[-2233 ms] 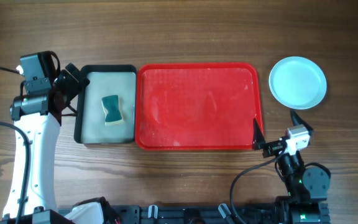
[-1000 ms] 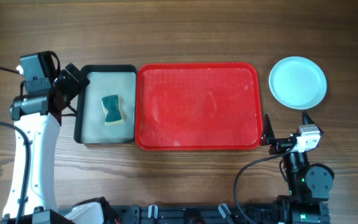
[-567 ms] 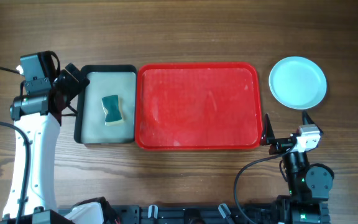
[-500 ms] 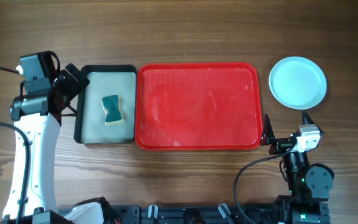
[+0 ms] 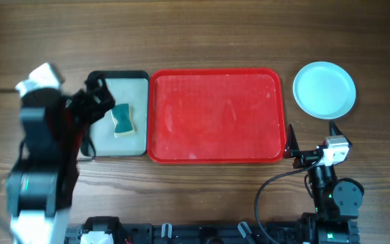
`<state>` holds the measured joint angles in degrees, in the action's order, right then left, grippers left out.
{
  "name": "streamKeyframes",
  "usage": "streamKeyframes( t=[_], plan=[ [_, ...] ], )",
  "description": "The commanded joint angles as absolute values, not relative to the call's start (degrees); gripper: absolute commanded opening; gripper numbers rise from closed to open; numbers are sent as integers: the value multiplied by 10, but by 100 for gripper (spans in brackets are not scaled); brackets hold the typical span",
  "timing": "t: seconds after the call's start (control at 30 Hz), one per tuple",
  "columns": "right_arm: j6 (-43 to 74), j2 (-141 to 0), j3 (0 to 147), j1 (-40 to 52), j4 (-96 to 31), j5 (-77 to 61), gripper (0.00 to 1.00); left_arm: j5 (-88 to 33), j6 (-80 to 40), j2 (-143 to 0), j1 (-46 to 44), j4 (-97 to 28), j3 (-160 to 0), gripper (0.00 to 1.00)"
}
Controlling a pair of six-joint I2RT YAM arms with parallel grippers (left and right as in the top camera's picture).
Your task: Clean dirty plates on tray and stack at the side
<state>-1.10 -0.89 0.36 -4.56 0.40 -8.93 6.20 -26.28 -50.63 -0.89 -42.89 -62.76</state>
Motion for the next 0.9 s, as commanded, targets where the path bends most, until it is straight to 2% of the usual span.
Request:
streamKeyframes(
  t=[0.0,0.2,0.43,0.87],
  plan=[
    [1,-4,3,-49,6,-84,100,72,-268,-413,6,-439,-637,100],
    [1,-4,3,-49,6,-84,100,72,-268,-338,5,-487,-637,100],
    [1,-4,3,-49,6,-84,100,72,-268,-219,5,-604,-618,100],
    [1,-4,3,-49,6,-84,100,54,-275,-2,5,-594,-404,100]
  ],
)
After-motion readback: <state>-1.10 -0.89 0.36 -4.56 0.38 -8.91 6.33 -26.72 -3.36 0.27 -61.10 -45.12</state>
